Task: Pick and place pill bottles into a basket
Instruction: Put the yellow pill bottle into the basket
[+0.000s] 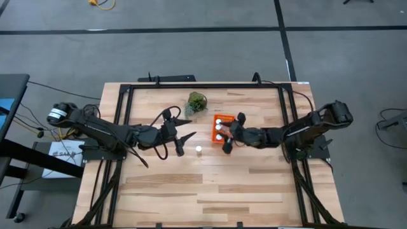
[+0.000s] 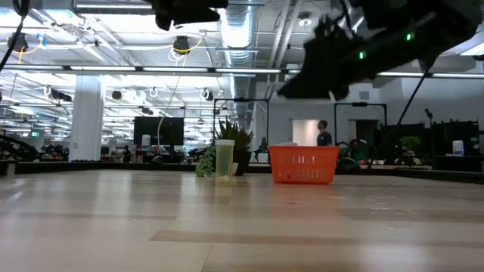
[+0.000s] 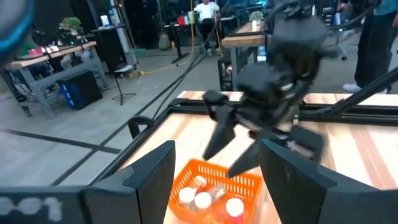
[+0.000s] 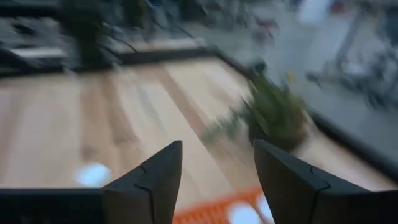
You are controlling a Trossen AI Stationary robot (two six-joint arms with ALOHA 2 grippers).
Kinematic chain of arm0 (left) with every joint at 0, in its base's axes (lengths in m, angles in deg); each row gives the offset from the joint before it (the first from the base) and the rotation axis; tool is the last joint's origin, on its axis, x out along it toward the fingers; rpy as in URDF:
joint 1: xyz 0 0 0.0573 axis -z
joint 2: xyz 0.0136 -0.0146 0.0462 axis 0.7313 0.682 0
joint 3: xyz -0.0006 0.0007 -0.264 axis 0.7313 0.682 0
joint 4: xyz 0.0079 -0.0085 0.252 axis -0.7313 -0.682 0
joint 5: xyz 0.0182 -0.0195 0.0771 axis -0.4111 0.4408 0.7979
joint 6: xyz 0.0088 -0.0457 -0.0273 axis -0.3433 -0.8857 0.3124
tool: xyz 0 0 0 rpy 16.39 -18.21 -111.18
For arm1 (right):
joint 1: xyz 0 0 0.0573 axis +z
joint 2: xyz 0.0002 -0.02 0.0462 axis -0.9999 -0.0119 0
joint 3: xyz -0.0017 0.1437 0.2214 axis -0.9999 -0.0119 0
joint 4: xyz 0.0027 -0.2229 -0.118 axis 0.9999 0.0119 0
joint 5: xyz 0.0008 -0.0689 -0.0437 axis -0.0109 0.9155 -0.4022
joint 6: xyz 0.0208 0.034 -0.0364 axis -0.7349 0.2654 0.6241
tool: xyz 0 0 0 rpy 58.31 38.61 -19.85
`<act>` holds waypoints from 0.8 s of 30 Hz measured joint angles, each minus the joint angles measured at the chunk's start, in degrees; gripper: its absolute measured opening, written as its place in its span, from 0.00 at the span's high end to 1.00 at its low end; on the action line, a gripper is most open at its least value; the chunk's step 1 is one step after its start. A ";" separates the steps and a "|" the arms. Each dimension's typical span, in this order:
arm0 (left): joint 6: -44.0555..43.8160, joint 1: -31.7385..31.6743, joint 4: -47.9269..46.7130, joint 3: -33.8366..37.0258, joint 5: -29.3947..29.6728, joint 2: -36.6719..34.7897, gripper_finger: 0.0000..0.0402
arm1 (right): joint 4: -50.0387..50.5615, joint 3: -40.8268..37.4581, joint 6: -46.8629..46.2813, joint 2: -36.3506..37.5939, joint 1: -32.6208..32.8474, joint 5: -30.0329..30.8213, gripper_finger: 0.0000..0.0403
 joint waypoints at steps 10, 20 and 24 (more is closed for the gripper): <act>-0.09 -0.26 -6.11 0.00 -0.50 -6.68 0.45 | -17.34 1.79 5.51 -7.59 4.75 -8.92 0.51; -3.13 -0.35 -12.85 -0.02 -0.55 -14.02 0.45 | -22.74 8.41 4.88 -22.23 8.62 -3.39 0.46; -3.26 -0.35 -13.69 -0.02 -0.54 -14.31 0.45 | -18.72 11.59 3.89 -24.12 9.65 -0.49 0.41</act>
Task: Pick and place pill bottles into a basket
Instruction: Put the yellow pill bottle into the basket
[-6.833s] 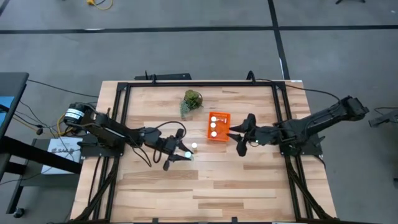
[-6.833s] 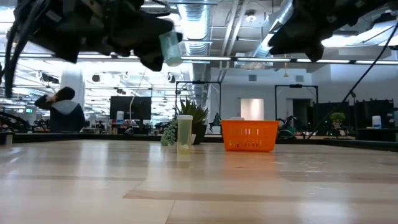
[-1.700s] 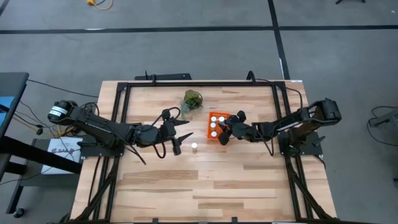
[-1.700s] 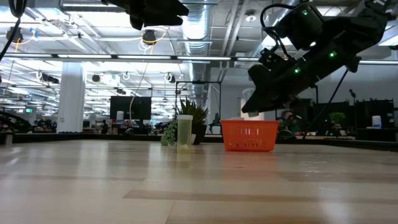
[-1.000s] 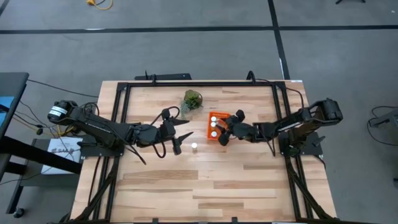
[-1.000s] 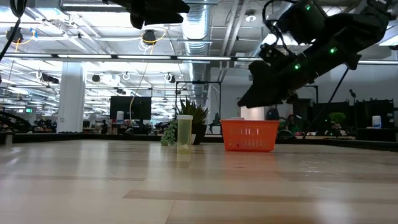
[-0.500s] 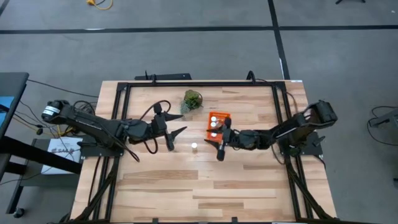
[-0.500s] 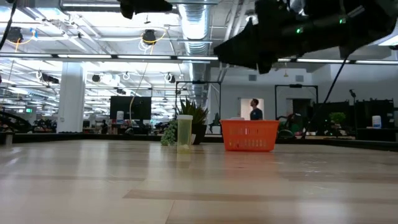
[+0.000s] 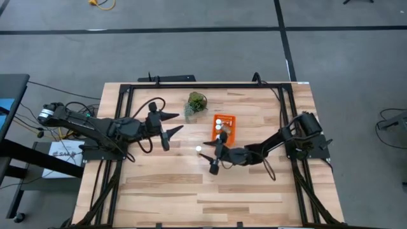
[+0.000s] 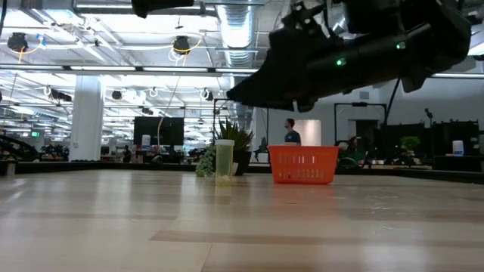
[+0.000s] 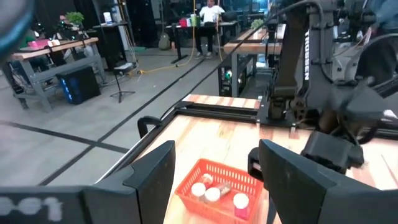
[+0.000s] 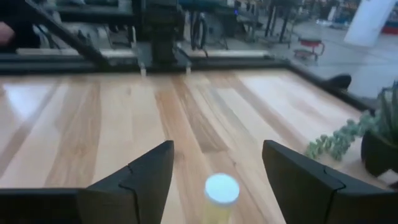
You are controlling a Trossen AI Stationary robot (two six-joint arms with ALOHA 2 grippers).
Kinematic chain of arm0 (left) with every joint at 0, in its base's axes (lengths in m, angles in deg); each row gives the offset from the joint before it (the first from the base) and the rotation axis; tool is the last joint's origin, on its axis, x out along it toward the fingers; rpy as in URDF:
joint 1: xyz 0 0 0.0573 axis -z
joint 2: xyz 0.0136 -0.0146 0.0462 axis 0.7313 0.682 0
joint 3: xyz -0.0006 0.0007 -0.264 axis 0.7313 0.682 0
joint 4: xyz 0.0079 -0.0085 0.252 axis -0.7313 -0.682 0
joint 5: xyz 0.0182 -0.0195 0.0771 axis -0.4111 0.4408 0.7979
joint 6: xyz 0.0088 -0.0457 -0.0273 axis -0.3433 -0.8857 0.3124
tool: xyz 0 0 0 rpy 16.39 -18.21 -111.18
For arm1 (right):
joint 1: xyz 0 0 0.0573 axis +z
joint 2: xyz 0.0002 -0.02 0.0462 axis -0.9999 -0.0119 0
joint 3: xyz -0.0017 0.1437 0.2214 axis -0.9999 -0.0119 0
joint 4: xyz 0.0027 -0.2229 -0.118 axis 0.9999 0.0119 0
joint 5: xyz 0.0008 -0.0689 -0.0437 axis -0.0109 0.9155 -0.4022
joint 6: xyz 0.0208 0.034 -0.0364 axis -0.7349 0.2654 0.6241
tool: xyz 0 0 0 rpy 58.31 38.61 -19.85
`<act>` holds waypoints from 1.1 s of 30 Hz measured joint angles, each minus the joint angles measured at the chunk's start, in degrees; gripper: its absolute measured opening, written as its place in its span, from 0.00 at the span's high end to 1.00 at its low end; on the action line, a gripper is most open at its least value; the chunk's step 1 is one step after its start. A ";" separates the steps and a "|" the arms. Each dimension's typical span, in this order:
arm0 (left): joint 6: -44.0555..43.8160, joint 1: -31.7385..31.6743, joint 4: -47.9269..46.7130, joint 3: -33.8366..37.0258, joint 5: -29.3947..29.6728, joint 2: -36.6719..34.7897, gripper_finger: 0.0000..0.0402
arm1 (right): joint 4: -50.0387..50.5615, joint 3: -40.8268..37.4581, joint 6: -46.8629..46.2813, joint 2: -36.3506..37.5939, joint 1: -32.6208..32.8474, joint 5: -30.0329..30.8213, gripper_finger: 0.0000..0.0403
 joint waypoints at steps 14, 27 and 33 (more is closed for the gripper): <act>-2.12 0.00 -1.15 0.00 -0.68 0.97 0.45 | 14.59 7.18 -4.11 -2.04 0.15 2.51 0.38; -2.17 0.00 -1.13 0.00 -1.58 0.97 0.45 | 21.40 7.84 -8.04 -2.02 -2.71 -1.52 0.38; -2.16 0.00 -1.13 0.00 -1.58 0.97 0.45 | 22.92 7.84 -8.01 -2.00 -4.02 -6.86 0.38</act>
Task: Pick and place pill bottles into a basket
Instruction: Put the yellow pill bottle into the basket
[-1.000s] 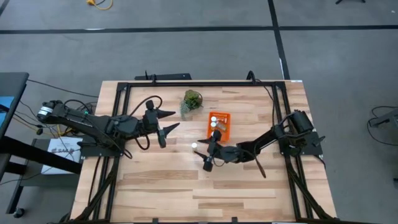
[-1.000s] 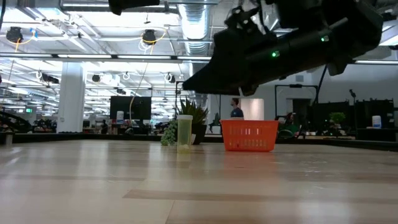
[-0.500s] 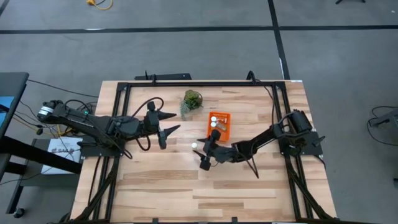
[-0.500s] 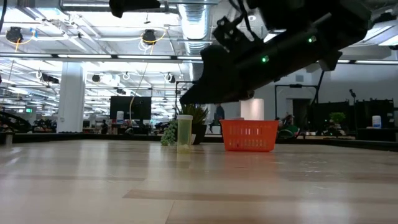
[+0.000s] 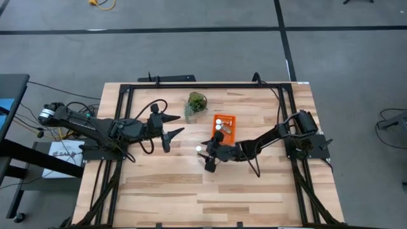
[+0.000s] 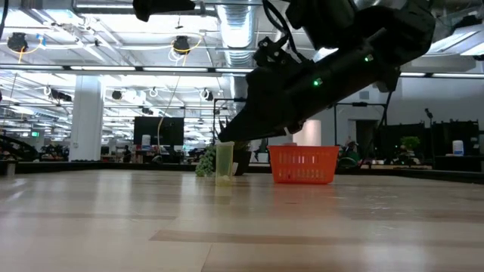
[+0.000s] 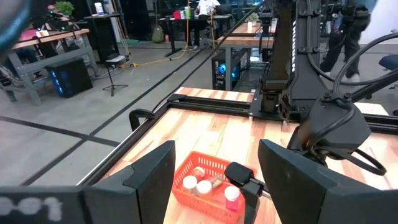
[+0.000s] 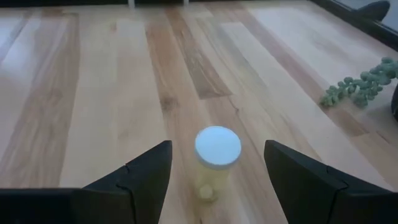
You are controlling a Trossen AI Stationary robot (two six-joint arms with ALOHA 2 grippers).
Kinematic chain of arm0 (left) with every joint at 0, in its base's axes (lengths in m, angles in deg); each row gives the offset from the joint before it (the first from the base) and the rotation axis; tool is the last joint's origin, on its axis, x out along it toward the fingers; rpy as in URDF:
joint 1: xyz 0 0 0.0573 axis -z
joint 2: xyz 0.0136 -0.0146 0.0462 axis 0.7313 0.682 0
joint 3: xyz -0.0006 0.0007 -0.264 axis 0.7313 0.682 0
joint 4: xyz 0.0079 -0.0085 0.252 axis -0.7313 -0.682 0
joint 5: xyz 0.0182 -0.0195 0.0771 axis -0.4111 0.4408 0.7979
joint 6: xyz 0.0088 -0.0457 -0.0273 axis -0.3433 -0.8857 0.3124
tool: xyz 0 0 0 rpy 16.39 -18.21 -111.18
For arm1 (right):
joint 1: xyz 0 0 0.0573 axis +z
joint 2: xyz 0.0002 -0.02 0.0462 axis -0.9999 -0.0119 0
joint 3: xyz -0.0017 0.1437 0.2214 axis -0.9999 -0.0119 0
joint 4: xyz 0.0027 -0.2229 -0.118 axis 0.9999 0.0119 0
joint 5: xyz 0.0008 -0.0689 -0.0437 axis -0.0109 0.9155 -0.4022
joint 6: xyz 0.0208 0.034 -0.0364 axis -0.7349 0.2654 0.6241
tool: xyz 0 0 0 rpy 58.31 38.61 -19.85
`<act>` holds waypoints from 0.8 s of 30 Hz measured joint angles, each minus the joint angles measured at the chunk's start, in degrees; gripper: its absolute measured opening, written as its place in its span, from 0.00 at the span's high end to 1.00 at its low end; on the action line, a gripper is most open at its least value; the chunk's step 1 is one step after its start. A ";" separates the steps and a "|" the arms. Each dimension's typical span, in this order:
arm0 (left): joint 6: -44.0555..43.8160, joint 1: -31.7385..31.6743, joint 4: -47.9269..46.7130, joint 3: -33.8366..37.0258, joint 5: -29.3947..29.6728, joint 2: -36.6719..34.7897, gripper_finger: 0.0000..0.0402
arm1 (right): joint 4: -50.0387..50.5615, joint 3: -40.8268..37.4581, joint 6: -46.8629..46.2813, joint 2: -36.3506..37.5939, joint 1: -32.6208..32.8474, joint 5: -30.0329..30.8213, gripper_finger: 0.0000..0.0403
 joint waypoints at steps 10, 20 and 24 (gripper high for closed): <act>0.02 0.00 0.01 0.00 0.02 0.00 0.45 | 0.41 0.00 1.49 0.02 -1.50 -3.39 0.38; 0.04 0.00 0.02 0.00 0.02 0.00 0.45 | 0.34 0.00 1.56 0.02 -3.15 -8.10 0.38; 0.07 0.00 0.02 0.00 0.02 0.00 0.45 | 0.37 0.00 2.55 0.02 -3.25 -9.34 0.38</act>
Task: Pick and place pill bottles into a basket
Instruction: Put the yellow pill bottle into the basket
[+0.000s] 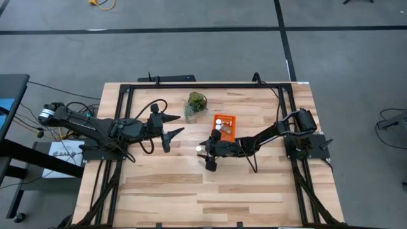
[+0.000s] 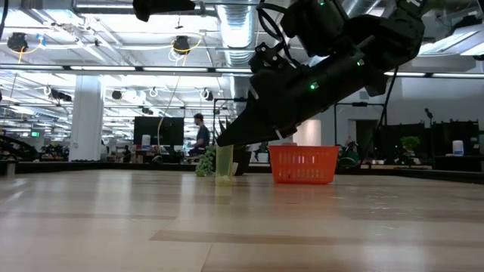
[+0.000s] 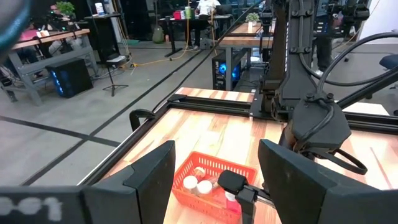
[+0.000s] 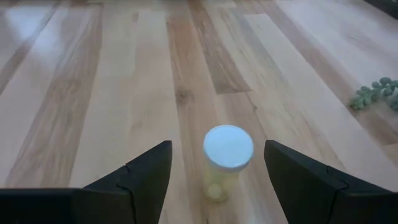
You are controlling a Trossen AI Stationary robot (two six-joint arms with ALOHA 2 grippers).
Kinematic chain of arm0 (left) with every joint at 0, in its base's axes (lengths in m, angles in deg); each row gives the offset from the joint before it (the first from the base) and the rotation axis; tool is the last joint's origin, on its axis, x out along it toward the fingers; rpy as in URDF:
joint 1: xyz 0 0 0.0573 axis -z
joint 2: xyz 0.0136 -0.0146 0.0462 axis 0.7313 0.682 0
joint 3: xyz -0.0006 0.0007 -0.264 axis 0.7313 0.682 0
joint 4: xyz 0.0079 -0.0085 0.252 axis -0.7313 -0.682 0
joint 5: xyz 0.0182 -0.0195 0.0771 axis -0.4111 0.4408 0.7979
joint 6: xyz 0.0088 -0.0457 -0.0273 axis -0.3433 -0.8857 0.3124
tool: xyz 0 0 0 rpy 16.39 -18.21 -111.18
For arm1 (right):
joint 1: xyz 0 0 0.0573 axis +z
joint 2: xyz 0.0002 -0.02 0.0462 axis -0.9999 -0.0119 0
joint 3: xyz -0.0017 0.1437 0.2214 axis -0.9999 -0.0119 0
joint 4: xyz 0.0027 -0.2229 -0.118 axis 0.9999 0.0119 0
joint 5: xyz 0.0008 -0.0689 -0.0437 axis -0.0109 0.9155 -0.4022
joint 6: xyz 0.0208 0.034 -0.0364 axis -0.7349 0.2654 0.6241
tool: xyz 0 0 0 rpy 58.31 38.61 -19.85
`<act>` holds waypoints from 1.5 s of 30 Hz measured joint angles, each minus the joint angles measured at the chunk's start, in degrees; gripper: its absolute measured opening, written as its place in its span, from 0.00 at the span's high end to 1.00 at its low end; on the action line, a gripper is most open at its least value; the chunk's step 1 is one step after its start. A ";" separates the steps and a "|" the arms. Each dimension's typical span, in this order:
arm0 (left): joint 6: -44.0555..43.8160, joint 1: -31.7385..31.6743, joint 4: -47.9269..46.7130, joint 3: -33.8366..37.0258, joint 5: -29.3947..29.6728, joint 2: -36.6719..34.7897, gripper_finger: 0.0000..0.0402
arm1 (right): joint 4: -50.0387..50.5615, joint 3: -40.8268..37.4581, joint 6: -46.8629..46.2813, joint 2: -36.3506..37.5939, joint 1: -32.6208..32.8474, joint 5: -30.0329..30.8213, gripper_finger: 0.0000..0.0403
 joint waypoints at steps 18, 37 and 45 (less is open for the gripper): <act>0.00 0.02 0.00 0.00 0.00 0.00 0.45 | 0.02 0.00 0.03 0.00 -0.28 0.04 0.56; -0.02 0.00 -0.20 0.00 -1.60 0.00 0.45 | 0.01 0.00 1.52 0.02 -0.52 0.44 0.71; -0.02 0.02 -0.48 0.00 -1.62 0.00 0.45 | 0.18 0.00 1.53 0.69 -1.36 0.31 0.71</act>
